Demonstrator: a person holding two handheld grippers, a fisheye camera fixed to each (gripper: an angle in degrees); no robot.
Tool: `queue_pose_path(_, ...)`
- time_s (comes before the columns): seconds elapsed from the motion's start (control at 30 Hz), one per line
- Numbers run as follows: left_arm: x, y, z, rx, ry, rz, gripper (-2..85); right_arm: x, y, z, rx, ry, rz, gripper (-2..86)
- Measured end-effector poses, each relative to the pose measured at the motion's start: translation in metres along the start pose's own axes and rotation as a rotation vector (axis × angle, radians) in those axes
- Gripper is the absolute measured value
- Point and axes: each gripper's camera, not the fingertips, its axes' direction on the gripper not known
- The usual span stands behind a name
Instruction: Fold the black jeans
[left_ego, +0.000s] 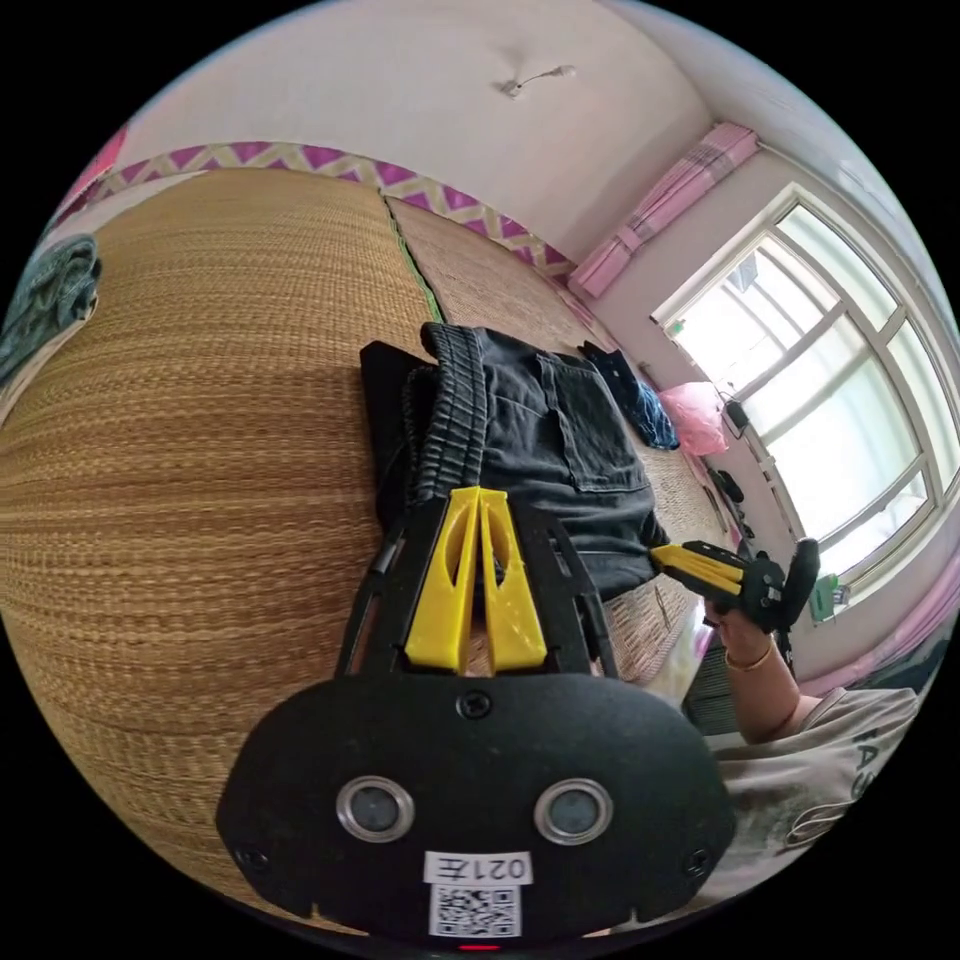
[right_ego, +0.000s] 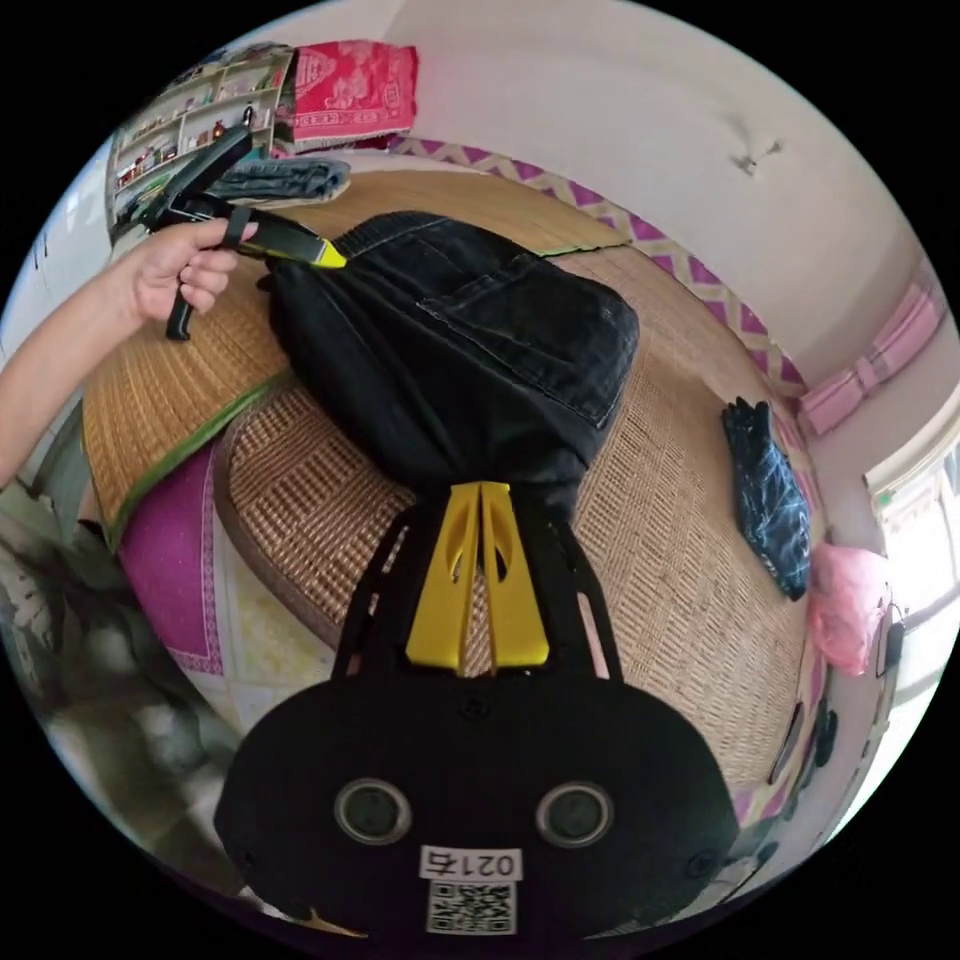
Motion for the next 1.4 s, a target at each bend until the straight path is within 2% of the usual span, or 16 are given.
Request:
queue_pose_path(0.17, -0.002, 0.005, -0.014, 0.033, 0.011, -0.015, -0.9, 0.051, 0.041, -0.043, 0.083, 0.051, 0.215, 0.8)
queue_pose_path(0.27, -0.005, 0.003, -0.027, 0.065, 0.066, -0.036, -0.9, 0.089, 0.068, -0.044, 0.095, -0.119, 0.300, 6.0)
queue_pose_path(0.33, -0.002, -0.003, -0.033, 0.081, 0.113, -0.025, -0.9, 0.097, 0.078, -0.040, 0.128, -0.220, 0.272, 8.2)
queue_pose_path(0.4, 0.008, -0.015, -0.030, 0.072, 0.165, 0.017, -0.9, 0.085, 0.078, -0.035, 0.136, -0.147, 0.168, 8.9)
queue_pose_path(0.5, 0.009, -0.031, -0.015, 0.040, 0.108, 0.027, -1.0, 0.063, 0.065, -0.011, 0.043, -0.082, 0.007, 9.3)
queue_pose_path(0.57, -0.008, -0.035, -0.003, 0.013, 0.046, -0.028, -1.0, 0.058, 0.060, 0.003, -0.006, -0.072, -0.018, 7.8)
queue_pose_path(0.6, -0.024, -0.034, 0.004, 0.004, 0.078, -0.058, -1.0, 0.056, 0.061, 0.006, -0.017, -0.005, -0.018, 5.6)
queue_pose_path(0.67, -0.045, -0.029, 0.004, 0.032, 0.166, -0.121, -1.0, 0.062, 0.068, -0.003, 0.005, -0.006, 0.019, 2.5)
queue_pose_path(0.8, -0.042, -0.031, 0.002, 0.029, 0.133, -0.098, -1.0, 0.065, 0.096, -0.022, 0.055, -0.056, 0.118, -0.4)
queue_pose_path(0.93, -0.051, -0.031, 0.001, 0.030, 0.168, -0.119, -0.9, 0.049, 0.119, -0.016, 0.043, -0.008, 0.117, -0.8)
queue_pose_path(1.13, -0.059, -0.034, -0.003, 0.033, 0.189, -0.127, -0.9, 0.055, 0.132, -0.021, -0.034, -0.057, 0.061, -0.8)
queue_pose_path(1.27, -0.061, -0.037, -0.006, 0.035, 0.193, -0.128, -0.9, 0.082, 0.134, -0.064, 0.158, -0.007, 0.117, -0.6)
queue_pose_path(1.4, -0.060, -0.042, -0.011, 0.033, 0.178, -0.120, -0.9, 0.121, 0.112, -0.044, 0.128, 0.018, 0.082, 0.2)
